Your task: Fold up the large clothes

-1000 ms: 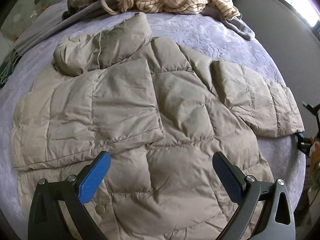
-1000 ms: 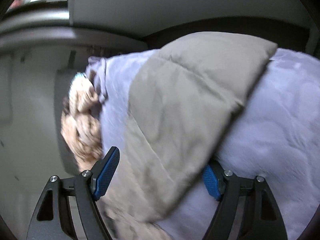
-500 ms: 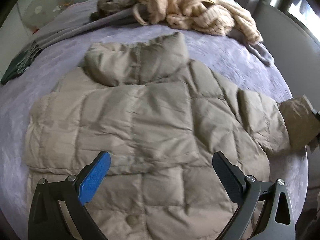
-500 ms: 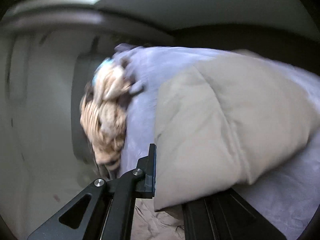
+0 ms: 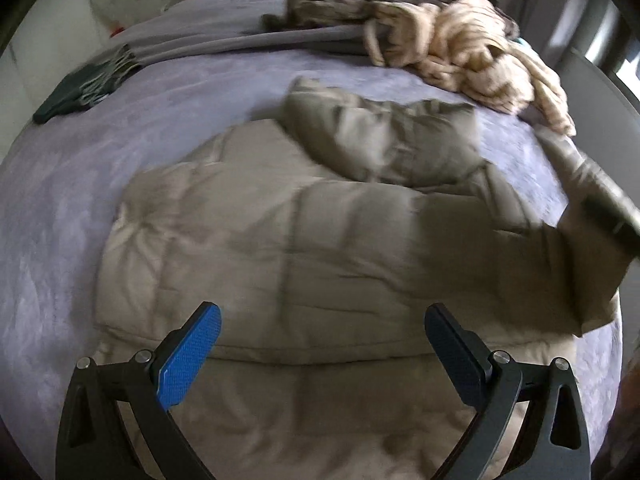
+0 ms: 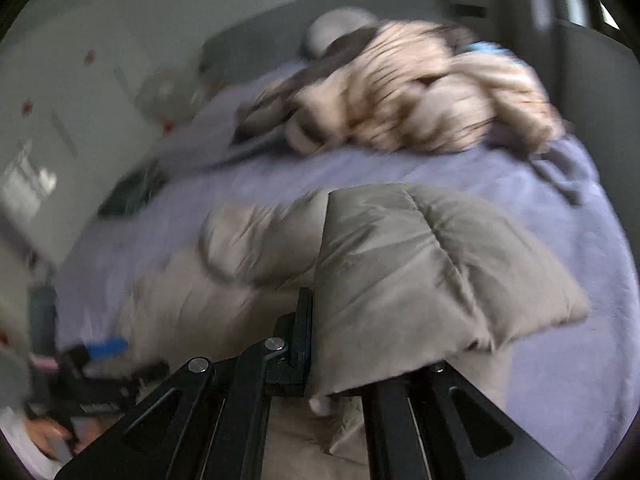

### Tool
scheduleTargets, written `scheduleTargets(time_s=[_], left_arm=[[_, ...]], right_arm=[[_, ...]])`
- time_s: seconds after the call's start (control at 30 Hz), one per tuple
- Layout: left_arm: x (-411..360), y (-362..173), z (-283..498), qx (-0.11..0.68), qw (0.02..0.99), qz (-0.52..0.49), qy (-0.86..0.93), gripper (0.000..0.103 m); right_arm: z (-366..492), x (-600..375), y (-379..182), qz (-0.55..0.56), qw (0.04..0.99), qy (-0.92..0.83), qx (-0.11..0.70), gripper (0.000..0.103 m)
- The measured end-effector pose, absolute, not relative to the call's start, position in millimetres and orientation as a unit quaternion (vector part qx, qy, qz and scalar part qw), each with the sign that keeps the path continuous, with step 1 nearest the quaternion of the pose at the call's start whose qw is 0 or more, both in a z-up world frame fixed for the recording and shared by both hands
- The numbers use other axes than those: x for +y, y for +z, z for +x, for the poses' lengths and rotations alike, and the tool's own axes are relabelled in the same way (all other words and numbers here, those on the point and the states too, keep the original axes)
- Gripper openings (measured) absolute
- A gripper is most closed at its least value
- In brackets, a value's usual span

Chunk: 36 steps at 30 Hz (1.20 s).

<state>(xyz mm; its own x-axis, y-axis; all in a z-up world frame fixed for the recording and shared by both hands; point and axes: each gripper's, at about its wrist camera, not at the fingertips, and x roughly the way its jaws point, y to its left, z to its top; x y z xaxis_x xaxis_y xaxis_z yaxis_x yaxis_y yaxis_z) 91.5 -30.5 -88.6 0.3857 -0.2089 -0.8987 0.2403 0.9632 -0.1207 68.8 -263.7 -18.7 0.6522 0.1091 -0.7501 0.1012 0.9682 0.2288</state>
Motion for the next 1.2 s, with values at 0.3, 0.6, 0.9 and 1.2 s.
scheduleTargets(time_s=[0.3,0.6,0.9,1.2], left_arm=[[-4.2,-111.2,109.3,0.547,0.827,-0.006,-0.130,0.102],[-25.2,-118.2,124.3,0.548,0.816,-0.036,-0.181,0.102],[-24.8,-129.8,137.6,0.565,0.775,-0.121,-0.256,0.102],[19.0,-146.7,156.1,0.576,0.717,-0.261,-0.294,0.102]], right_arm=[[82.0,-210.5,-109.8,0.134,0.845,0.010,0.518,0.005],[44.1,-277.5,-89.6,0.311,0.824,-0.021,0.472,0.073],[46.5,-348.2,-92.3,0.476,0.786,-0.102,0.382,0.007],[111.8,-213.9,-51.0,0.234,0.869,0.051,0.432,0.007]])
